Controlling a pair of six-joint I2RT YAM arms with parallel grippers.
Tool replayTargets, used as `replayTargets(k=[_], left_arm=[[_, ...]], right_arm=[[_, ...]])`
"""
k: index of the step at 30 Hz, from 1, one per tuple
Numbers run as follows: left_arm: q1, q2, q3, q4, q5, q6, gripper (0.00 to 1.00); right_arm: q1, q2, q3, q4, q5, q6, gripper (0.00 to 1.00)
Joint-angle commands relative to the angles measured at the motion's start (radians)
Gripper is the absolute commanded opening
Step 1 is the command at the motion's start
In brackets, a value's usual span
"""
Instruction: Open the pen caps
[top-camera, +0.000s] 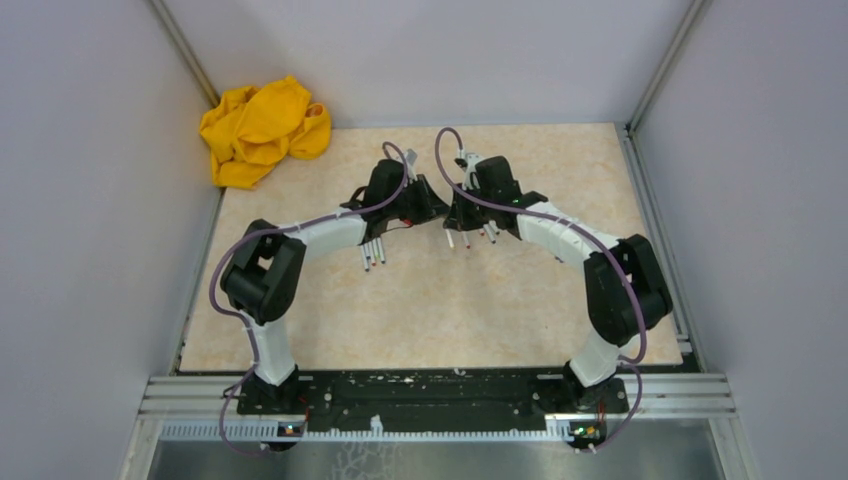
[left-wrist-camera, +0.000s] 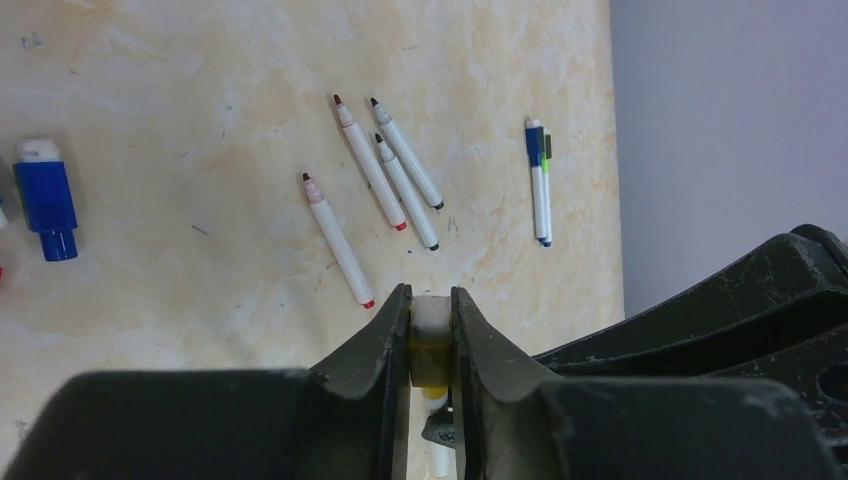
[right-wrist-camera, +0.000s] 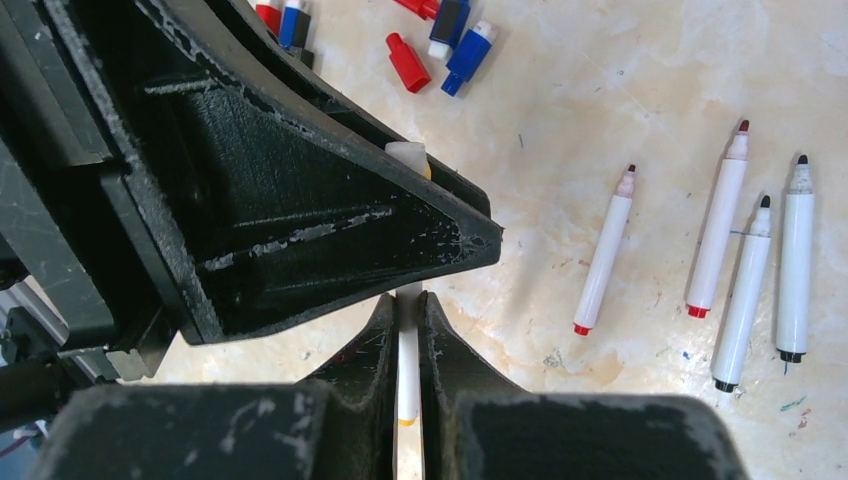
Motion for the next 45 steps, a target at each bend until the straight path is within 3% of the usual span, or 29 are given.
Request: replayTargets(k=[1, 2, 5, 10, 16, 22, 25, 36, 45], left_arm=[[-0.003, -0.042, -0.02, 0.009, -0.021, -0.002, 0.05], [-0.003, -0.044, -0.021, 0.012, -0.021, -0.006, 0.0], [-0.003, -0.045, -0.029, 0.025, -0.012, -0.02, 0.0], [-0.004, -0.036, -0.036, 0.041, 0.013, -0.051, 0.0], [-0.003, -0.033, -0.044, 0.069, 0.037, -0.085, 0.0], [-0.003, -0.025, -0.047, 0.1, 0.065, -0.122, 0.0], [0.003, -0.026, -0.062, 0.122, 0.061, -0.146, 0.0], [0.172, 0.024, -0.079, 0.201, -0.004, -0.289, 0.0], [0.227, 0.046, -0.042, 0.118, -0.077, -0.224, 0.0]], right_arm=[[0.01, -0.008, -0.009, 0.042, 0.005, -0.01, 0.0], [0.011, -0.009, -0.013, 0.046, 0.005, -0.011, 0.0], [0.013, -0.012, -0.025, 0.06, 0.018, -0.012, 0.0], [0.015, -0.005, -0.026, 0.077, 0.024, -0.004, 0.18], [0.015, 0.016, -0.022, 0.098, 0.022, 0.001, 0.2], [0.015, 0.033, -0.028, 0.129, 0.014, 0.01, 0.19], [0.015, 0.042, -0.028, 0.13, 0.009, 0.01, 0.0], [0.024, -0.032, -0.191, 0.147, 0.041, 0.009, 0.0], [0.027, -0.055, -0.205, 0.139, 0.055, 0.003, 0.0]])
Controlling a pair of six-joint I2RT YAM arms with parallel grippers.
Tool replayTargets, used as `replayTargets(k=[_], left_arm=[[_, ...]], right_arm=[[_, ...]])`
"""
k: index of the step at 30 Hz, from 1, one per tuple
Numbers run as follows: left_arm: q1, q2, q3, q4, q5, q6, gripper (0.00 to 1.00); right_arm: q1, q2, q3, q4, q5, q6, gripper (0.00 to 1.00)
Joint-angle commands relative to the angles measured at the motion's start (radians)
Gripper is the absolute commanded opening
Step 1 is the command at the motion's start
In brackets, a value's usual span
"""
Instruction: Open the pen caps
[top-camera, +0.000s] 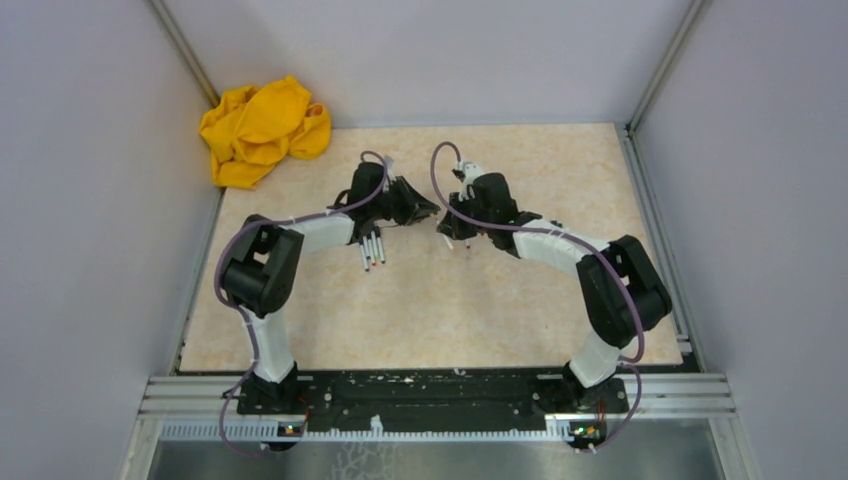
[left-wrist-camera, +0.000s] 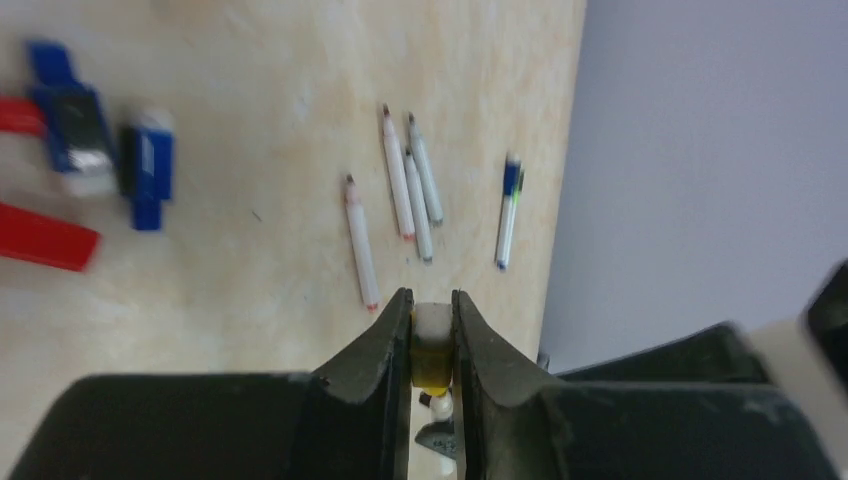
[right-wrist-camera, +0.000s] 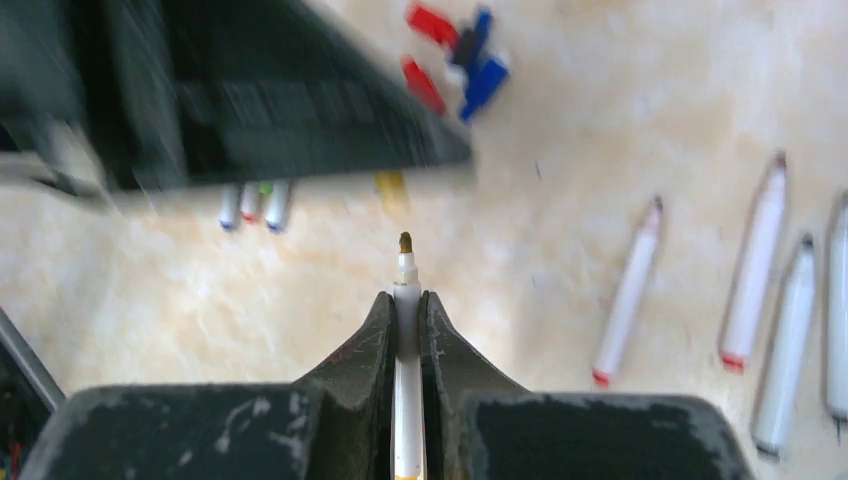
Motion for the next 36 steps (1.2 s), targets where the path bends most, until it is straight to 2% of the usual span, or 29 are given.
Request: replayTargets(k=[1, 8, 12, 17, 22, 28, 36], left_arm=[[0.124, 0.028, 0.043, 0.021, -0.2, 0.008, 0.0], [0.135, 0.043, 0.063, 0.046, -0.18, 0.002, 0.0], [0.124, 0.041, 0.109, -0.029, -0.194, 0.099, 0.0], [0.092, 0.03, 0.125, -0.15, -0.289, 0.217, 0.0], [0.06, 0.032, 0.127, -0.217, -0.395, 0.285, 0.14], [0.031, 0.042, 0.141, -0.25, -0.475, 0.326, 0.2], [0.019, 0.056, 0.154, -0.271, -0.494, 0.341, 0.3]], right_arm=[[0.0, -0.059, -0.04, -0.182, 0.022, -0.018, 0.0], [0.017, -0.07, -0.043, -0.185, 0.049, -0.028, 0.0], [0.017, -0.071, 0.008, -0.236, 0.129, -0.04, 0.0], [-0.006, -0.056, 0.066, -0.286, 0.229, -0.053, 0.0], [-0.024, -0.024, 0.086, -0.302, 0.32, -0.071, 0.0], [-0.035, 0.012, 0.099, -0.295, 0.389, -0.087, 0.0], [-0.041, 0.081, 0.14, -0.294, 0.406, -0.112, 0.0]])
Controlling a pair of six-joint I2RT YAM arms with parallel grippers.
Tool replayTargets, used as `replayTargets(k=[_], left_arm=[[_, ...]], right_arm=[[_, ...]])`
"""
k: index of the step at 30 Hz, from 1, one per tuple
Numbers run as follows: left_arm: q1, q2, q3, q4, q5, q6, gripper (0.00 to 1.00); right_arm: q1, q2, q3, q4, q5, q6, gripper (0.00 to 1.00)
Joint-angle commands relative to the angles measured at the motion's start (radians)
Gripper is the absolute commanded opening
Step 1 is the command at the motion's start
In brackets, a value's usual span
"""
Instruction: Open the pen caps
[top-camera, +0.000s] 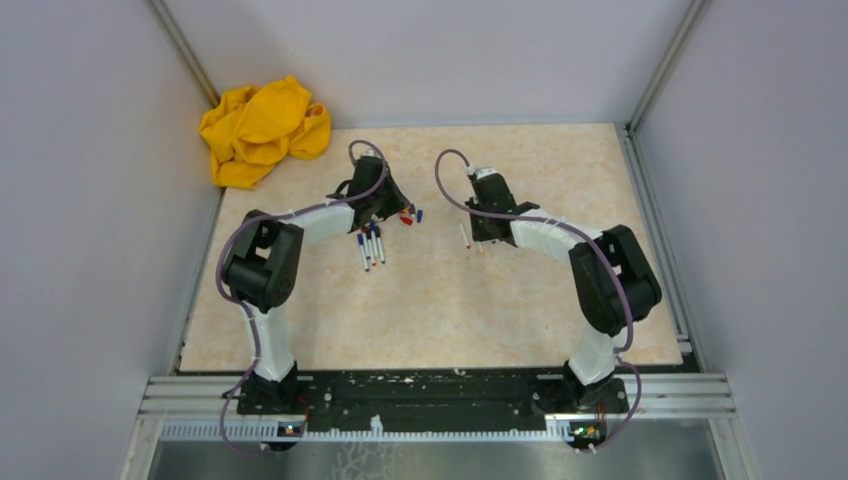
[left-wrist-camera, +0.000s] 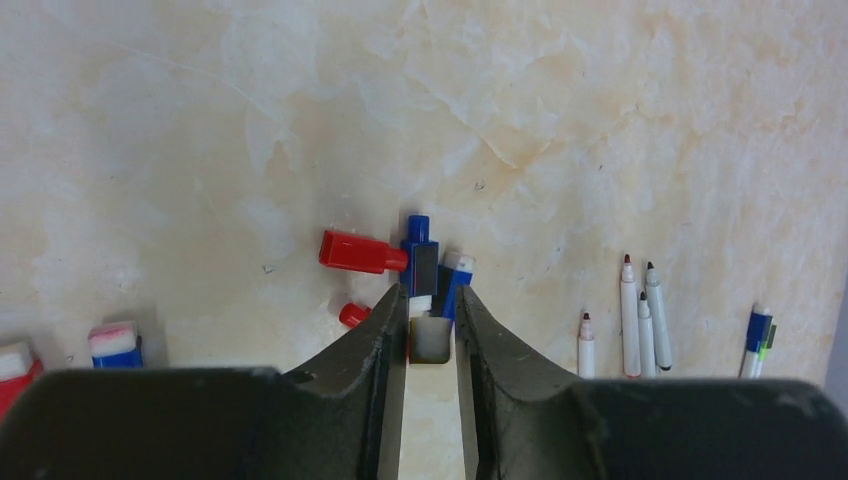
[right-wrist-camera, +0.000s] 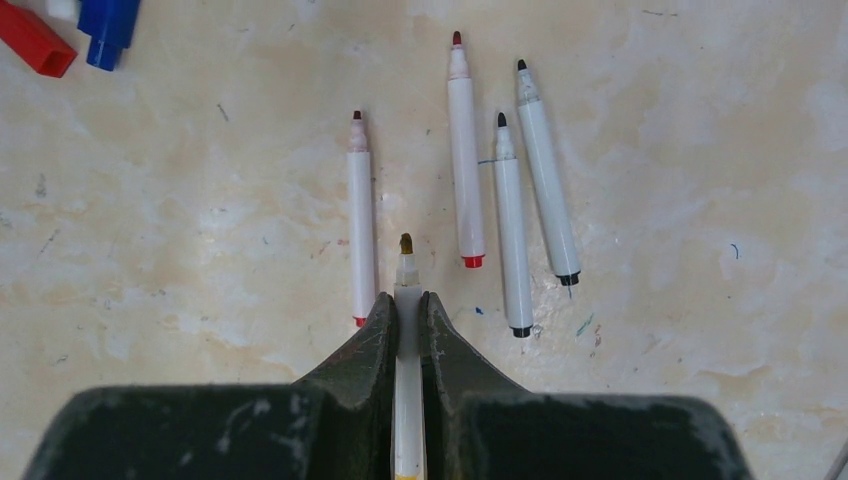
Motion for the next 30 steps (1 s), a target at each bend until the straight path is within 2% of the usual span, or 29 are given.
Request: replayTargets(k=[1, 5, 12, 23, 27, 30], left_arm=[[-0.008, 0.017, 0.038, -0.02, -0.038, 0.027, 0.31], [-0.014, 0.019, 0.044, -0.026, -0.047, 0.032, 0.35], [-0.025, 0.004, 0.046, -0.031, -0.06, 0.035, 0.36], [-0.05, -0.062, 0.019, -0.018, -0.08, 0.032, 0.36], [-0.058, -0.079, 0.012, -0.014, -0.079, 0.027, 0.36], [-0.064, -0.093, 0.01, -0.011, -0.081, 0.027, 0.36]], right_arm=[[-0.008, 0.028, 0.065, 0.023, 0.035, -0.026, 0.0], [-0.008, 0.05, 0.082, 0.024, 0.034, -0.035, 0.0], [-0.008, 0.084, 0.102, 0.024, 0.029, -0.046, 0.01], [-0.008, 0.137, 0.104, 0.041, 0.025, -0.055, 0.23], [-0.008, 0.131, 0.096, 0.046, 0.024, -0.058, 0.29], [-0.008, 0.111, 0.094, 0.045, 0.026, -0.058, 0.3]])
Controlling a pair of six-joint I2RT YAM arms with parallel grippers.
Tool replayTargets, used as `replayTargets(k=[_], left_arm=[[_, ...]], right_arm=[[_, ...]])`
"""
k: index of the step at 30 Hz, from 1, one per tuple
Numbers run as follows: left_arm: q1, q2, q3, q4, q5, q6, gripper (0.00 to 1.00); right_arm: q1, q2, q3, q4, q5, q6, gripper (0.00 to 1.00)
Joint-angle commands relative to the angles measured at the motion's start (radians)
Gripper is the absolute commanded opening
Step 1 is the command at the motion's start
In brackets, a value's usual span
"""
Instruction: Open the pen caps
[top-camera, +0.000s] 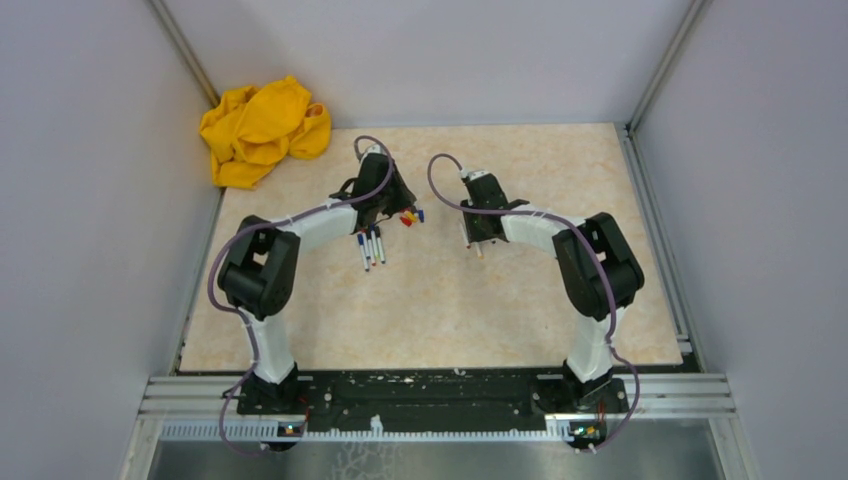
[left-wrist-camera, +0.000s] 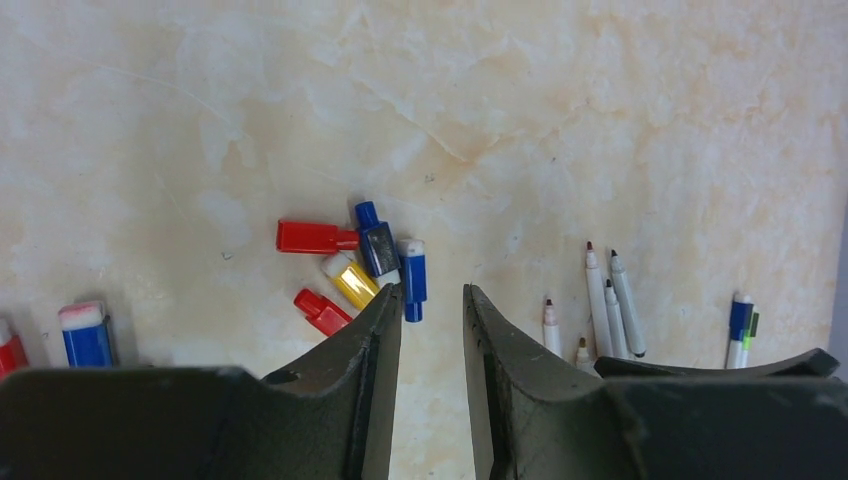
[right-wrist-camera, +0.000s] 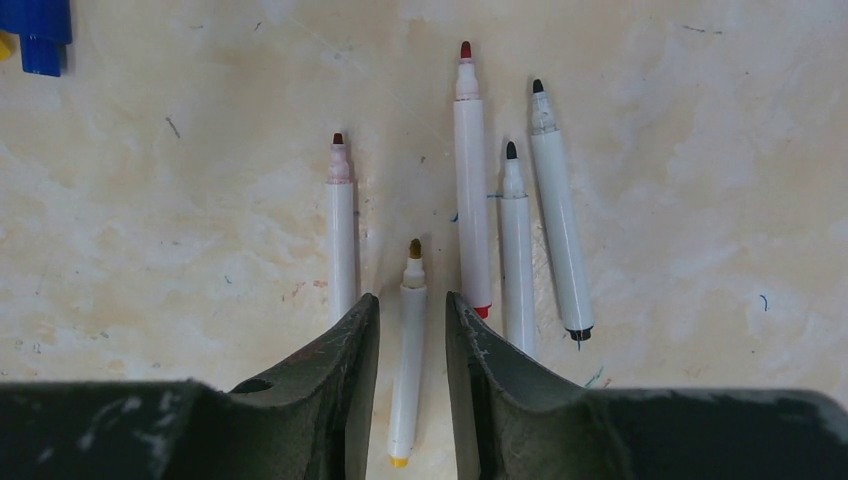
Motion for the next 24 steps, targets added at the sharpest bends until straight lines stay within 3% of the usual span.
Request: replayTargets(k=[1, 10, 24], left_arm=[[-0.012, -0.057, -0.009, 0.018, -0.018, 0.004, 0.36], [-0.041, -0.112, -0.015, 0.041, -0.024, 0.016, 0.36], [-0.086, -0.125, -0.05, 0.153, 0.085, 0.021, 0.36]], right_arm=[[-0.006, -0.032, 0.024, 0.038, 0.01, -0.012, 0.3], [-0.021, -0.195, 0.02, -0.051, 0.161, 0.034, 0.32], [-0.288, -0.25, -0.11, -0.117, 0.192, 0.125, 0.33]])
